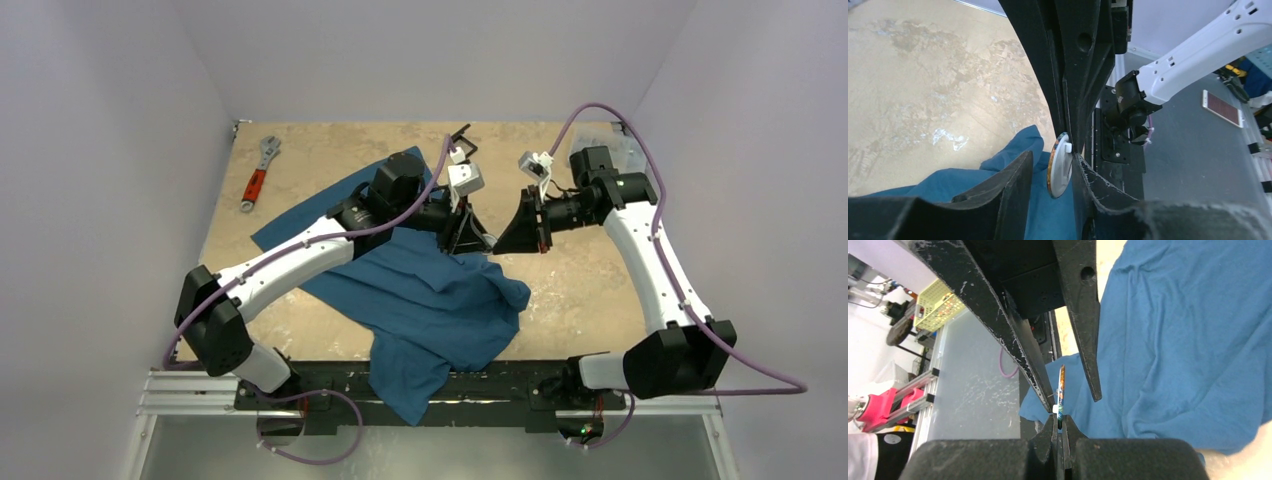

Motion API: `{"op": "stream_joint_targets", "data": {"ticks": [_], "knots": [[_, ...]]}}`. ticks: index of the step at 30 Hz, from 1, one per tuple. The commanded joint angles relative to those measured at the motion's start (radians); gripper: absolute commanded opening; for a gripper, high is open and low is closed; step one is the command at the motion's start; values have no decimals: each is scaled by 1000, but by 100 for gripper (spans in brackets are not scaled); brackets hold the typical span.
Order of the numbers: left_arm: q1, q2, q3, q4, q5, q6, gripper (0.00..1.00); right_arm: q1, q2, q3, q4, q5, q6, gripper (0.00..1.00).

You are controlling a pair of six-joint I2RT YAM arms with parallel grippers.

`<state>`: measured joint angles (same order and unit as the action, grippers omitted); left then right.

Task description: Remove the brooch from the garment

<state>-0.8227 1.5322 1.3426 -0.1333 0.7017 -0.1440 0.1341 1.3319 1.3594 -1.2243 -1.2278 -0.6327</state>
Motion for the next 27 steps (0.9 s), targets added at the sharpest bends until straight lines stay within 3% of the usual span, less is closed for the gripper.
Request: {"op": "stream_joint_targets", "data": {"ticks": [1,11,20,27], "knots": [[48,-57,-36,112,128,-58,37,11,21,39,-37,-95,-68,0],[88,-97,-58,63,202,-65,53,8,46,11,-19,-137,-22,0],[83,-50,-23,18,125,-92,31,6,41,-11,0,-161,22,0],[80,-20,-11,51,171,-154,7,6,43,-4,7,-147,12,0]]}}
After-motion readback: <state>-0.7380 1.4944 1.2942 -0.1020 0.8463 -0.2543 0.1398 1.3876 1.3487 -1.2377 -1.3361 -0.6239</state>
